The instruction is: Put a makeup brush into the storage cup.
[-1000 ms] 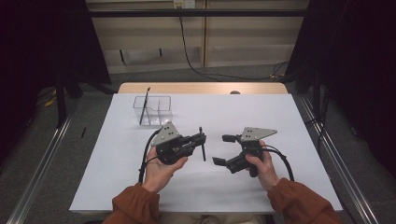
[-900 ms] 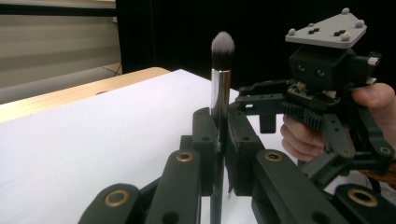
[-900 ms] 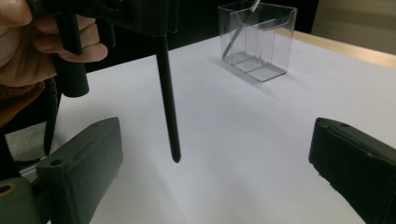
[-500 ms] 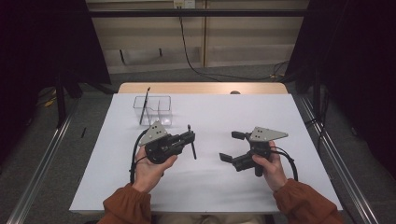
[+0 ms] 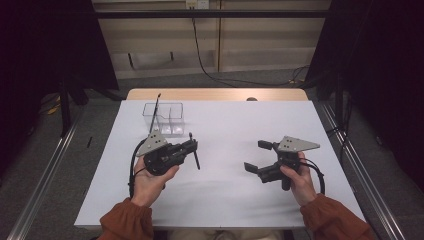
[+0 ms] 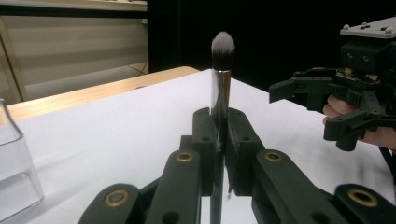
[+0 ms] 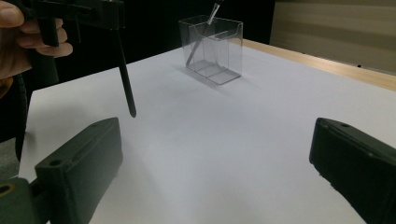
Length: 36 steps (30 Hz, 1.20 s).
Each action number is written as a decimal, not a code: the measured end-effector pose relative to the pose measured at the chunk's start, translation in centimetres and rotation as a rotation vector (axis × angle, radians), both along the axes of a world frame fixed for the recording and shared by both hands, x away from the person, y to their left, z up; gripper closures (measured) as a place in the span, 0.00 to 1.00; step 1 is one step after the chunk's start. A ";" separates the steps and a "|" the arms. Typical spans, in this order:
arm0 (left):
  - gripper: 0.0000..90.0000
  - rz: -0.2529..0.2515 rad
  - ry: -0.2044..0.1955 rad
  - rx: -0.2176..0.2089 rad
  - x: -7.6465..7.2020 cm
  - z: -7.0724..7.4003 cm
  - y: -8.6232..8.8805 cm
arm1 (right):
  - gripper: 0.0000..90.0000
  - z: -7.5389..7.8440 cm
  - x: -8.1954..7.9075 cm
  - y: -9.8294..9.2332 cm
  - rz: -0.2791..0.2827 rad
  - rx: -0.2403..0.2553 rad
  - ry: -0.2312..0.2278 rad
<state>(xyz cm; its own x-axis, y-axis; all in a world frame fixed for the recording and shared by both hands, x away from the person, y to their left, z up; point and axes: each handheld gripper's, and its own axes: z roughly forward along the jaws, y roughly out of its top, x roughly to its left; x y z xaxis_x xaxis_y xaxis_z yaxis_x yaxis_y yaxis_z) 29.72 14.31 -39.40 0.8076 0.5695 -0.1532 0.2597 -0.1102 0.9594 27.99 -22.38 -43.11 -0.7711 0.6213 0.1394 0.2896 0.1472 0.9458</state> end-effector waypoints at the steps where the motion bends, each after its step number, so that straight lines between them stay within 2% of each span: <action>1: 0.93 0.005 0.000 0.001 0.0 0.1 0.2 | 0.02 0.0 -0.1 -0.2 0.001 0.001 -0.005; 11: 0.93 0.039 -0.002 -0.007 0.0 0.4 2.1 | 0.03 0.0 -0.9 -1.7 -0.046 0.000 -0.021; 14: 0.93 0.050 -0.001 -0.014 0.1 0.5 2.5 | 0.03 0.2 -1.1 -2.2 -0.061 0.015 -0.030; 19: 0.93 0.060 -0.001 -0.003 0.1 0.6 3.2 | 0.03 0.3 -1.6 -3.0 -0.088 0.029 -0.038; 24: 0.93 0.065 0.005 0.002 0.0 0.7 3.8 | 0.03 0.1 -1.9 -3.5 -0.112 0.012 -0.044; 26: 0.93 0.071 0.004 -0.008 -0.2 0.7 4.1 | 0.03 0.1 -2.2 -3.8 -0.123 0.022 -0.047; 28: 0.93 0.077 -0.006 0.019 -0.2 0.7 4.3 | 0.03 0.2 -2.4 -4.3 -0.140 0.019 -0.061; 36: 0.93 0.095 -0.007 0.029 -0.1 0.9 5.3 | 0.03 -0.4 -3.1 -6.1 -0.194 0.008 -0.062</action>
